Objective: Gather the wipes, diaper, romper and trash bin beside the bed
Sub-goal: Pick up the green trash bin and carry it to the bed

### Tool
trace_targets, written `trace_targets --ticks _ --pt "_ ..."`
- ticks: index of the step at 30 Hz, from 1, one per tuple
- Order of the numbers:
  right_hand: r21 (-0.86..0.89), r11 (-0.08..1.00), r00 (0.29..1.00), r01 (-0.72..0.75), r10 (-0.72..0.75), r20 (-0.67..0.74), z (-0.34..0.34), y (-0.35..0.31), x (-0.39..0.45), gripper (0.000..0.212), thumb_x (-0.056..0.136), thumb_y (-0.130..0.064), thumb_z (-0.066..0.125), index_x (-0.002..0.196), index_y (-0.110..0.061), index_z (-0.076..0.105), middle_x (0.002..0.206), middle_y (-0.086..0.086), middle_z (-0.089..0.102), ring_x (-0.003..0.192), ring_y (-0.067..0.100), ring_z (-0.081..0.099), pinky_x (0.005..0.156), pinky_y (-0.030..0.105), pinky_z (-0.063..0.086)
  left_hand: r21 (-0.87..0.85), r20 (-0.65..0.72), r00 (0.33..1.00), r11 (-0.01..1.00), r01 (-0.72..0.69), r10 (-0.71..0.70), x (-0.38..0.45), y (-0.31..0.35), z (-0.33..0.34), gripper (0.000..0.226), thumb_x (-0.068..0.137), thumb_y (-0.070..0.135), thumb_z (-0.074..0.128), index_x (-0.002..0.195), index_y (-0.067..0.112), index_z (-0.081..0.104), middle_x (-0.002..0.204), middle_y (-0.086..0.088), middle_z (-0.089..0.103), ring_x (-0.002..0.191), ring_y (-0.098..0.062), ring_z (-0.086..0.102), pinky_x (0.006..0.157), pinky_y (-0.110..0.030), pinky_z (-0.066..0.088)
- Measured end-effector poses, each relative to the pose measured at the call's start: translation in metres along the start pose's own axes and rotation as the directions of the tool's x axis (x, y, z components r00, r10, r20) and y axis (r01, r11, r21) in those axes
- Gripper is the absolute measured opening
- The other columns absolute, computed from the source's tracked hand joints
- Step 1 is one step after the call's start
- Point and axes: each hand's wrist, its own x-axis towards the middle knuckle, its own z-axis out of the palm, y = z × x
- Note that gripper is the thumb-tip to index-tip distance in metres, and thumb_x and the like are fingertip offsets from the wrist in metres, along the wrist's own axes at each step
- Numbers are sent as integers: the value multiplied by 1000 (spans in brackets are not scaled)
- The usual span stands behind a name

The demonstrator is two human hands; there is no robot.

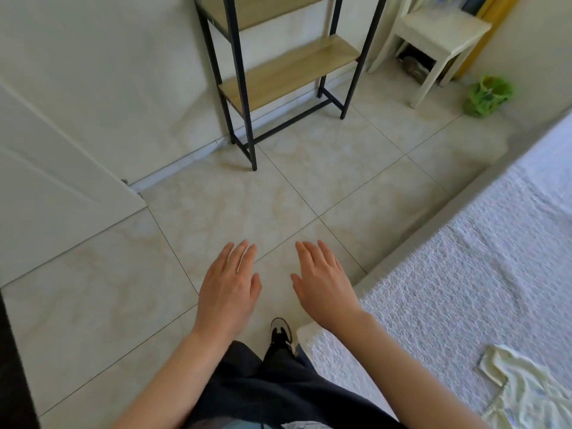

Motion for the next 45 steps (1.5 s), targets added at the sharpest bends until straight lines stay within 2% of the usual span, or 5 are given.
trace_targets --ticks 6,11,24,32,45 --pt "24 995 995 -99 100 -19 -12 -14 60 60 100 -36 40 149 -9 20 154 8 31 145 32 19 117 41 23 -10 53 995 997 -80 80 79 -33 -16 52 95 22 53 143 8 42 148 -11 45 139 -31 36 108 -43 38" --pt "72 969 968 -234 240 -73 -20 -32 106 60 100 -34 43 149 -8 22 154 9 30 144 33 20 117 41 23 4 111 966 972 -237 235 147 -61 -29 54 96 24 50 147 11 37 151 -9 41 141 -30 33 109 -43 36" --pt "199 791 791 -578 603 -99 -42 -8 159 62 100 -35 41 151 -9 18 157 10 25 147 36 12 120 44 16 26 230 808 827 -562 542 288 -40 -31 55 97 27 45 149 13 32 155 -8 35 144 -27 27 113 -40 29" --pt "289 687 684 -667 718 -127 -72 86 191 60 100 -36 42 149 -10 20 156 8 27 146 35 13 119 41 14 12 253 717 739 -674 650 383 45 -12 54 97 27 48 147 11 35 152 -9 39 143 -29 30 113 -41 30" --pt "237 714 700 -658 697 -157 -187 318 270 59 99 -33 44 148 -6 24 153 12 32 143 36 22 118 45 21 -77 182 756 776 -627 629 545 239 5 51 95 22 52 143 7 43 146 -11 47 139 -30 36 111 -44 36"
